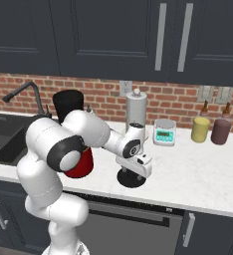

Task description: Close the lid blender by securely placing the lid on top.

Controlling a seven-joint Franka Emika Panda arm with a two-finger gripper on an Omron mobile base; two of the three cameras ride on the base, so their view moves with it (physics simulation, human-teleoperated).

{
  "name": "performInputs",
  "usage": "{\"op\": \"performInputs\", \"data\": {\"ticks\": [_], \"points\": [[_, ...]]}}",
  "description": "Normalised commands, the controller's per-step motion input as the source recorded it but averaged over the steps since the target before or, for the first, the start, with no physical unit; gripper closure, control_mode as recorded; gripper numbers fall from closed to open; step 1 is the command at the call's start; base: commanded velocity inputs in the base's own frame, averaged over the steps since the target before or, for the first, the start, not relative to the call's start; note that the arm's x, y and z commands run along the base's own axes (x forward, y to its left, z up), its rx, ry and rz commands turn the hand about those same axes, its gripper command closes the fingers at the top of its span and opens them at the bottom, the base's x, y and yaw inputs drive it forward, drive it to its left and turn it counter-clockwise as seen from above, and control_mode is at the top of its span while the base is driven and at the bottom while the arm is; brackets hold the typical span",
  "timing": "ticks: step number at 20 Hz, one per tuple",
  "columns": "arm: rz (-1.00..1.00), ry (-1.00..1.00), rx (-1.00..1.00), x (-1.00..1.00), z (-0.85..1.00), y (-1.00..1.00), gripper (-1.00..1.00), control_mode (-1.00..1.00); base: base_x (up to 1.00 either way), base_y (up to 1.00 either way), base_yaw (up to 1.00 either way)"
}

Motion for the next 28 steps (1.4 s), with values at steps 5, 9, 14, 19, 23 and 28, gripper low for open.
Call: {"op": "performInputs", "data": {"ticks": [5,9,14,19,23,28], "points": [[0.0,0.0,0.0,0.0,-0.09,0.0,1.0,-1.0,0.0,0.0,0.0],[0.0,0.0,0.0,0.0,0.0,0.0,1.0,-1.0,0.0,0.0,0.0],[0.0,0.0,0.0,0.0,0.0,0.0,1.0,-1.0,0.0,0.0,0.0],[0.0,0.0,0.0,0.0,0.0,0.0,1.0,-1.0,0.0,0.0,0.0],[0.0,-0.02,0.01,0.0,0.21,-0.02,1.0,-1.0,0.0,0.0,0.0],[0.0,-0.13,0.0,0.0,0.6,-0.05,1.0,-1.0,0.0,0.0,0.0]]}}
